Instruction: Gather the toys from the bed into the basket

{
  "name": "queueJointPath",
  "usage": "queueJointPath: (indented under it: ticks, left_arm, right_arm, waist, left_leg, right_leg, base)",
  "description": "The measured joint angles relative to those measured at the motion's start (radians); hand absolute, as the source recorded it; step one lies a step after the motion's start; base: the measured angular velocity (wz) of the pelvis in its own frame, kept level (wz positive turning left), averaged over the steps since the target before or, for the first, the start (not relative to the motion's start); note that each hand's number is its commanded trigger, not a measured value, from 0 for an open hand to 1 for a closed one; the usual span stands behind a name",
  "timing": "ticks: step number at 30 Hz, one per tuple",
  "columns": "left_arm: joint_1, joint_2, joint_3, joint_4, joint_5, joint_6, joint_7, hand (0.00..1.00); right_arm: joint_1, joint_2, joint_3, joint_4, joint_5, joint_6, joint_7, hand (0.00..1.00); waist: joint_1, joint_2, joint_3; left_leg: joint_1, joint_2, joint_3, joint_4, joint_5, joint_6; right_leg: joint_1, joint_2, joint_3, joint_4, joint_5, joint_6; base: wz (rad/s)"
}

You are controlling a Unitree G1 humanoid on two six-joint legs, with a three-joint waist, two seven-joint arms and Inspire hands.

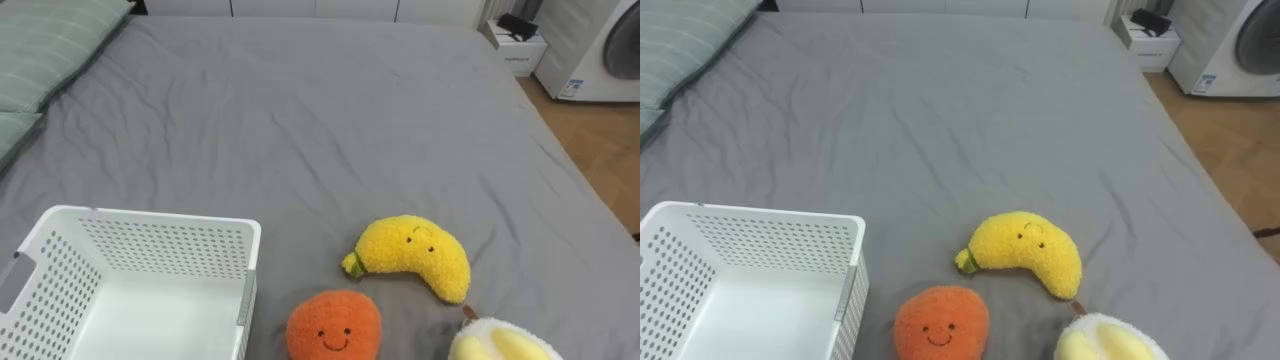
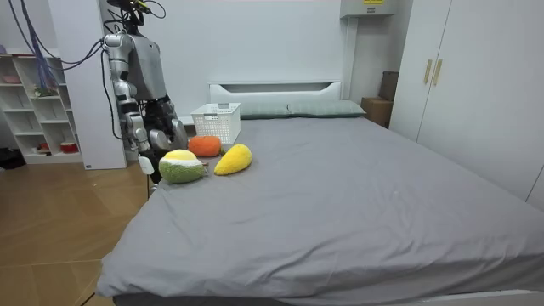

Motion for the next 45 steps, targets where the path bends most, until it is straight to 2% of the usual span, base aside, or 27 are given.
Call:
queueJointPath:
  ticks: [10,20,24,26,29,31,35,39,40,45]
  left_arm:
    - [-0.014,-0.002,0.000,-0.001,-0.002,-0.023,0.003,0.00]
    - [-0.004,-0.002,0.020,-0.002,-0.001,-0.025,0.004,0.00]
    - [0.003,-0.001,0.079,-0.003,-0.003,-0.033,0.010,0.00]
    - [0.014,0.005,0.102,-0.003,-0.002,-0.038,0.010,0.00]
    - [0.024,0.013,0.186,-0.004,0.000,-0.043,0.010,0.00]
    - [0.026,0.027,0.233,-0.009,-0.001,-0.042,0.010,0.00]
    - [0.036,0.047,0.237,-0.041,-0.001,-0.044,0.010,0.00]
    - [0.035,0.053,0.233,-0.050,-0.001,-0.045,0.010,0.00]
    - [0.030,0.053,0.234,-0.051,-0.001,-0.045,0.011,0.00]
    - [0.030,0.050,0.230,-0.060,-0.002,-0.047,0.014,0.00]
  right_arm:
    - [0.001,0.000,0.008,0.001,0.024,-0.001,0.013,0.00]
    - [0.012,0.001,-0.005,0.014,0.057,0.000,0.003,0.00]
    - [0.040,0.003,-0.098,0.044,0.137,0.002,-0.031,0.00]
    - [0.052,0.002,-0.172,0.055,0.148,0.009,-0.048,0.00]
    - [0.074,-0.012,-0.296,0.054,0.201,0.024,-0.075,0.00]
    - [0.082,-0.041,-0.379,0.053,0.216,0.037,-0.117,0.00]
    - [0.065,-0.094,-0.482,-0.007,0.193,0.046,-0.215,0.00]
    - [0.001,-0.131,-0.501,-0.153,0.102,0.042,-0.334,0.00]
    - [-0.019,-0.136,-0.504,-0.201,0.070,0.041,-0.365,0.00]
    - [-0.046,-0.145,-0.502,-0.425,0.013,0.021,-0.481,0.00]
  waist:
    - [-0.003,0.001,0.0003]
    - [-0.006,-0.006,0.0038]
    - [-0.010,-0.008,0.0041]
    - [-0.029,-0.013,0.0044]
    - [-0.059,-0.027,0.0021]
    - [-0.079,-0.041,0.0029]
    - [-0.086,-0.055,0.0022]
    - [-0.084,-0.058,0.0015]
    - [-0.086,-0.061,-0.0007]
    - [-0.080,-0.065,-0.0038]
  left_leg:
    - [-0.004,0.000,-0.002,0.001,0.000,0.000]
    - [0.002,0.000,0.000,-0.002,0.000,0.000]
    - [0.010,0.000,-0.001,-0.002,0.000,0.000]
    - [0.020,0.000,-0.002,-0.008,0.000,0.000]
    - [0.023,0.000,-0.001,-0.008,0.001,-0.001]
    - [0.021,0.000,-0.001,-0.008,0.000,-0.001]
    - [0.024,0.000,0.011,-0.009,-0.001,-0.001]
    - [0.012,0.004,0.046,-0.009,-0.001,-0.001]
    - [0.008,0.005,0.050,-0.011,-0.001,-0.001]
    - [0.003,0.003,0.052,-0.010,0.001,0.000]
  right_leg:
    - [-0.002,-0.001,-0.001,0.000,0.000,0.000]
    - [-0.001,0.000,0.000,0.000,0.000,0.000]
    - [0.007,0.000,0.002,0.001,0.000,0.000]
    - [0.015,0.000,0.001,0.000,-0.003,0.000]
    - [0.016,0.000,0.001,0.006,-0.007,-0.002]
    - [0.014,-0.002,0.001,0.017,-0.013,-0.001]
    - [0.009,-0.006,0.018,0.021,-0.010,0.000]
    - [-0.026,0.003,0.042,0.037,-0.004,-0.002]
    - [-0.033,0.002,0.041,0.037,-0.002,-0.003]
    - [-0.042,0.004,0.046,0.038,0.000,-0.002]
  base:
    - [0.00]
    - [0.00]
    - [0.02]
    - [0.00]
    - [-0.01]
    - [-0.03]
    - [-0.12]
    - [-0.25]
    - [-0.18]
    - [0.00]
